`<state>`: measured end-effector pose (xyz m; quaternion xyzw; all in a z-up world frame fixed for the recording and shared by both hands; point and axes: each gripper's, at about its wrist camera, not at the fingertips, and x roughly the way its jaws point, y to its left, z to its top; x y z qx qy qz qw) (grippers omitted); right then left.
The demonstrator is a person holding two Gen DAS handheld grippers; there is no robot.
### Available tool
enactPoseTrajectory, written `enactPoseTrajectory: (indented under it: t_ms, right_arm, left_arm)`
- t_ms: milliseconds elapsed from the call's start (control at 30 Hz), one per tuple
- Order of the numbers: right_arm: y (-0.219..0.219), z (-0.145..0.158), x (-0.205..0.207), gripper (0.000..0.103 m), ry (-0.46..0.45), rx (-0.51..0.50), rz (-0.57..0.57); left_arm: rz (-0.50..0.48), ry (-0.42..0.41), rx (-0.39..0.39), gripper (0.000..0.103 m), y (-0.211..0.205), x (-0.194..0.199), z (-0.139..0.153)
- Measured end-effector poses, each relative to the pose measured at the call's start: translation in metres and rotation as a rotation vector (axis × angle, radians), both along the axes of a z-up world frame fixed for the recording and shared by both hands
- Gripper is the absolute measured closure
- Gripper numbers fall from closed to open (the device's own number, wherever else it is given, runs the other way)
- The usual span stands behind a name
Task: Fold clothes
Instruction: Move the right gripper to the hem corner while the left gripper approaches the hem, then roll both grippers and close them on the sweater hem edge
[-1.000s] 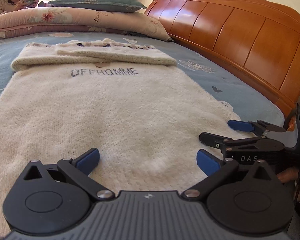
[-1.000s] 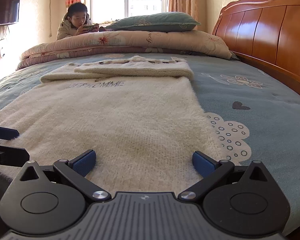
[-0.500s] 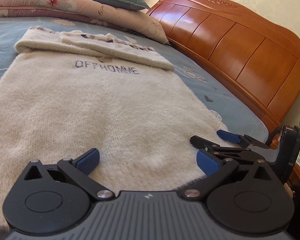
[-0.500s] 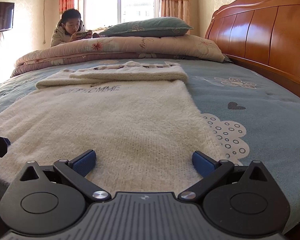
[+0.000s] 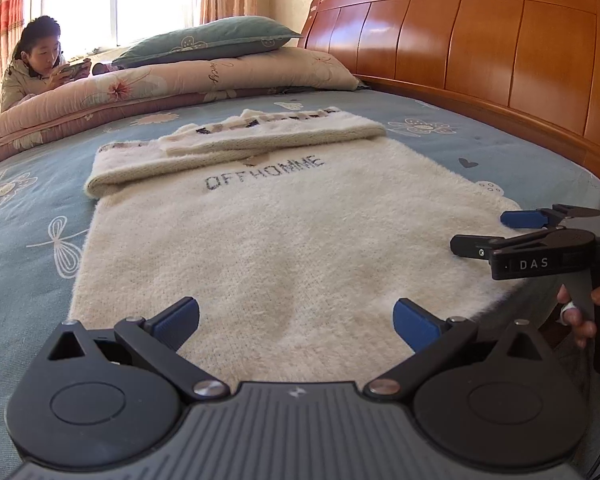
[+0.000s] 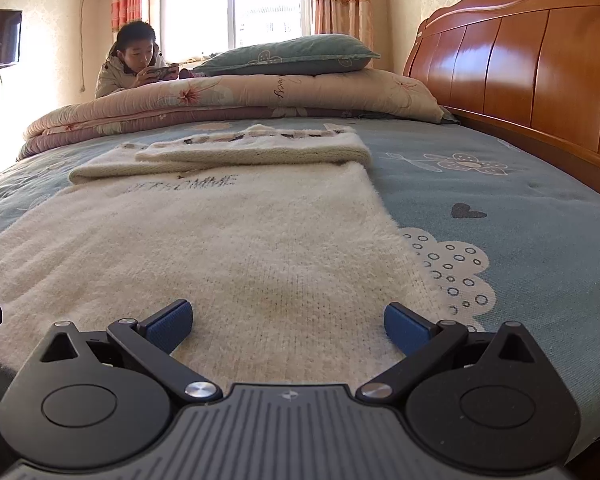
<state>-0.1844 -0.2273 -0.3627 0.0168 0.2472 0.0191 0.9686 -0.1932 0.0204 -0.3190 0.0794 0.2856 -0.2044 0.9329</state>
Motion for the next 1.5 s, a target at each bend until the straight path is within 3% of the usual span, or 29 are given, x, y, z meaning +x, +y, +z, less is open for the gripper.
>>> enactPoseTrajectory:
  t_ms: [133,300,500,767,900,1167,1333,1500]
  right_arm:
    - [0.000,0.001,-0.003,0.000,0.001,-0.005,0.005]
    - [-0.011,0.007,-0.008,0.000,-0.020,0.062,-0.015]
    - [-0.037,0.014,-0.012,0.000,-0.020,0.223,-0.063]
    - [-0.060,0.040,-0.004,0.000,0.135,0.360,-0.028]
    - [-0.074,0.046,-0.006,0.000,0.188,0.479,-0.028]
    - [-0.056,0.055,-0.006,0.000,0.226,0.410,0.027]
    - [-0.035,0.069,0.000,0.000,0.225,0.332,0.100]
    - [-0.005,0.091,0.003,0.000,0.189,0.207,0.200]
  left_arm:
    - [-0.045,-0.061,0.115,0.001,-0.011,-0.010,0.000]
    - [-0.114,-0.093,0.229,0.001,-0.025,-0.021,-0.004]
    - [-0.167,-0.104,0.264,0.001,-0.041,-0.026,-0.005]
    - [-0.263,-0.129,0.351,0.001,-0.063,-0.025,-0.009]
    - [-0.288,-0.144,0.403,0.001,-0.067,-0.026,-0.014]
    - [-0.325,-0.181,0.500,0.001,-0.049,-0.021,-0.010]
    - [-0.387,-0.240,0.638,0.001,-0.043,-0.024,-0.009]
    - [-0.433,-0.363,0.809,0.001,-0.044,-0.029,-0.019]
